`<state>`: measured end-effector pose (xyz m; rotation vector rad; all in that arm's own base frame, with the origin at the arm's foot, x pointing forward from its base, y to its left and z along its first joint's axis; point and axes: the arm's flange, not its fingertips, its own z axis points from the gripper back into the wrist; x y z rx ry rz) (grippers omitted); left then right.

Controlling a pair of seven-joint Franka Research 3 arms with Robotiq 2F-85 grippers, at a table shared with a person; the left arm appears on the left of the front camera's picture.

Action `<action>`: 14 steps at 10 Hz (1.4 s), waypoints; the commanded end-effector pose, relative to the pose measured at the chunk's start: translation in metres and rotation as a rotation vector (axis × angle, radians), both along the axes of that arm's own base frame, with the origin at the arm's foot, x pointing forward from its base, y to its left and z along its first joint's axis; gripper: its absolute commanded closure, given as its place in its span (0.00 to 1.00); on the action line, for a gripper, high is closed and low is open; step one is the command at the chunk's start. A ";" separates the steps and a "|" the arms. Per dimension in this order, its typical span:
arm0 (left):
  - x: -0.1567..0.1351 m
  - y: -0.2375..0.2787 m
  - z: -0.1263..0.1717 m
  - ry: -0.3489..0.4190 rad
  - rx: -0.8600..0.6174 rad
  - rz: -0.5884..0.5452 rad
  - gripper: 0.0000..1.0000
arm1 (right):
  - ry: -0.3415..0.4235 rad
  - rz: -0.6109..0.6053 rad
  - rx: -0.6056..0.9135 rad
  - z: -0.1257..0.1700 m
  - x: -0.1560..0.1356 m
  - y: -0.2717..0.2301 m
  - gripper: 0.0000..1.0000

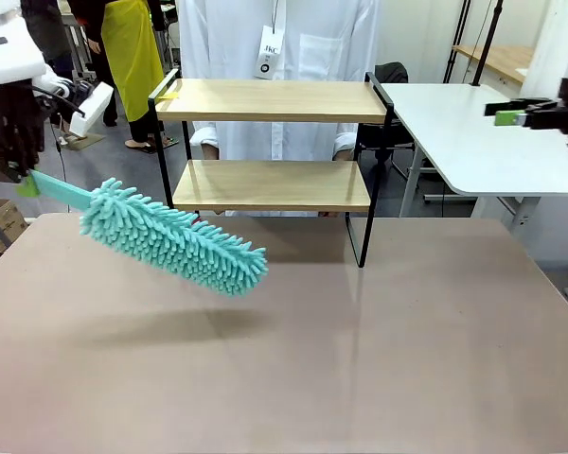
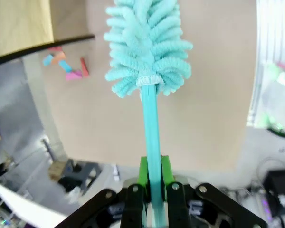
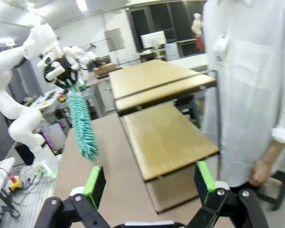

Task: Clean the shelf.
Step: Hand the Duster back to the human.

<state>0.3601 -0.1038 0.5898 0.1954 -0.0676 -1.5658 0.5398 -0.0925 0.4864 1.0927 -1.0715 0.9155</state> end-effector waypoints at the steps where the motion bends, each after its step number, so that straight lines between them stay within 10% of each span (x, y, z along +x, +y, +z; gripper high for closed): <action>1: -0.013 0.001 -0.021 -0.041 -0.158 -0.022 0.87 | 0.092 0.049 0.076 0.000 -0.014 0.021 0.00; 5: -0.017 -0.027 -0.067 -0.041 -0.380 -0.073 0.87 | 0.087 0.135 0.090 -0.028 -0.046 0.080 0.00; 7: -0.007 -0.044 -0.075 -0.021 -0.392 -0.082 0.87 | -0.050 0.106 0.061 -0.047 -0.042 0.097 0.00; 8: 0.001 -0.047 -0.070 0.009 -0.336 -0.167 0.87 | 0.097 0.158 0.083 -0.033 -0.043 0.080 0.00; 14: 0.007 -0.063 -0.100 -0.050 -0.443 -0.027 0.87 | -0.018 0.162 0.038 -0.051 -0.050 0.107 0.00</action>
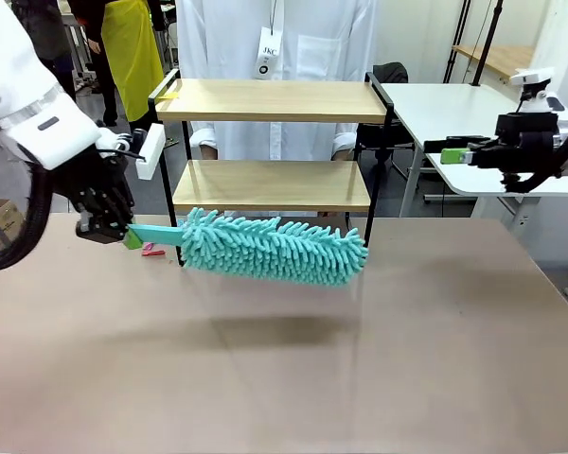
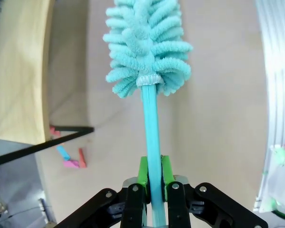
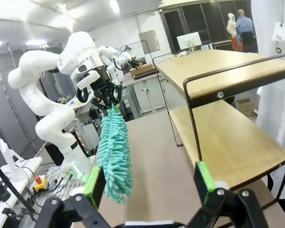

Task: Clean the shelf.
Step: Hand the Duster back to the human.

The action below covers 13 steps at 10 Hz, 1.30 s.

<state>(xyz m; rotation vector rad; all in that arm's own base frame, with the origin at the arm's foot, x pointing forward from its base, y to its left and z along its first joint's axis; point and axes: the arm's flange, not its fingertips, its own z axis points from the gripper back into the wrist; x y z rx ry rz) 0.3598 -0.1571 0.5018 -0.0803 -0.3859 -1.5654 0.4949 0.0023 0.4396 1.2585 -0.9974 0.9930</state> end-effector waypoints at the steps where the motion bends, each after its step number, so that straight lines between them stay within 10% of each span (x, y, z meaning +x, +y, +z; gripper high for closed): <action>1: 0.009 -0.010 -0.018 -0.052 -0.139 0.029 0.87 | -0.077 -0.006 -0.021 -0.008 -0.004 0.021 0.00; 13: 0.017 0.011 -0.054 -0.077 -0.254 -0.066 0.87 | -0.132 0.001 0.017 -0.036 0.002 0.062 0.00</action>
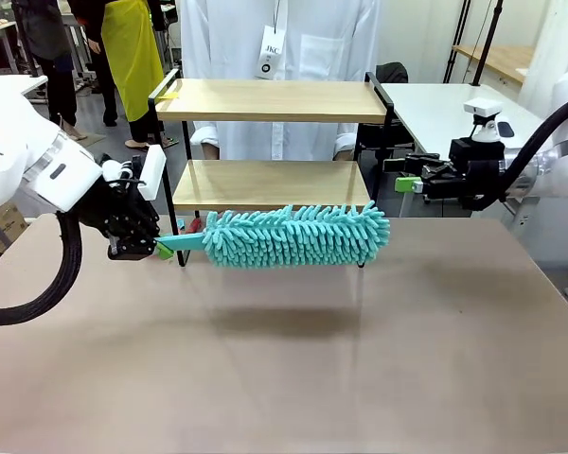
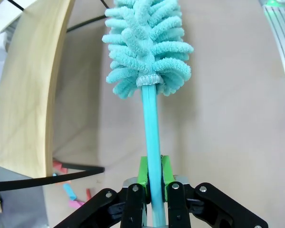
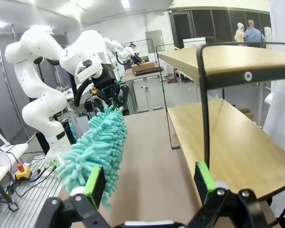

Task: Clean the shelf.
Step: Hand the Duster back to the human.

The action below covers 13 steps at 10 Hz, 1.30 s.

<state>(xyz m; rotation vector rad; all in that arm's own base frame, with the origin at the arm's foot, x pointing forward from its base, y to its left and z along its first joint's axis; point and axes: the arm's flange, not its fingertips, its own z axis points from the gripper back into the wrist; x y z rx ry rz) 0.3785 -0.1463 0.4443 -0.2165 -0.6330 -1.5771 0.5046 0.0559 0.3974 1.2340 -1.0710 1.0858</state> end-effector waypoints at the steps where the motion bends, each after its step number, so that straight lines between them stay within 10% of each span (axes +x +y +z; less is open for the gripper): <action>1: -0.001 0.000 0.004 -0.001 -0.017 -0.009 0.87 | -0.010 -0.016 0.003 0.004 -0.012 0.010 0.00; 13: -0.001 0.000 0.004 -0.001 -0.017 -0.009 0.87 | 0.087 0.046 -0.076 -0.046 -0.051 0.033 0.00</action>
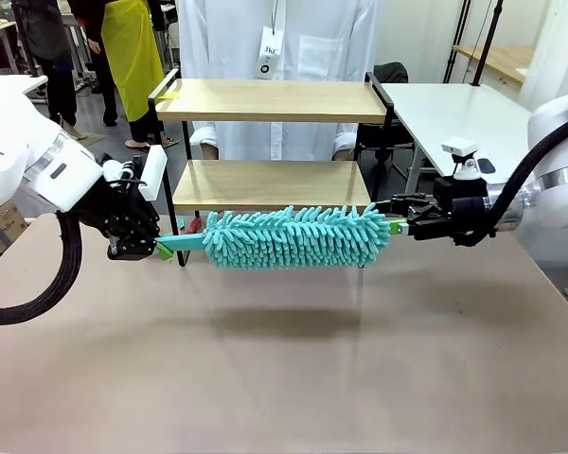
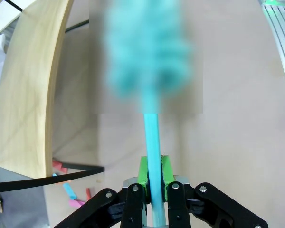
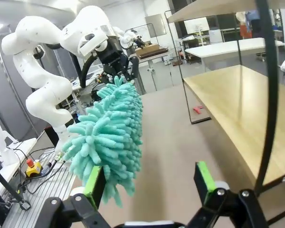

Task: Clean the shelf.
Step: Hand the Duster back to the human.

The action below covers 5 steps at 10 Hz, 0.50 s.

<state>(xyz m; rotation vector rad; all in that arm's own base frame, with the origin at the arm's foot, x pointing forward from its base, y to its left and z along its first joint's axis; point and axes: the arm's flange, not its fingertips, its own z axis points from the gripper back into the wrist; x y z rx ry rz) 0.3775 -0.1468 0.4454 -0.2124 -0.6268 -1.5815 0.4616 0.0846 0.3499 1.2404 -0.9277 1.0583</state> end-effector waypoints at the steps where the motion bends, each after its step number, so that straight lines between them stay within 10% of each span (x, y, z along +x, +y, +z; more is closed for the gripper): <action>1: 0.000 0.001 0.003 -0.002 -0.024 -0.007 0.87 | -0.034 0.026 0.001 -0.002 -0.008 0.010 0.00; 5: 0.000 0.001 0.003 -0.002 -0.024 -0.007 0.87 | -0.037 0.077 0.027 -0.015 -0.005 0.032 0.00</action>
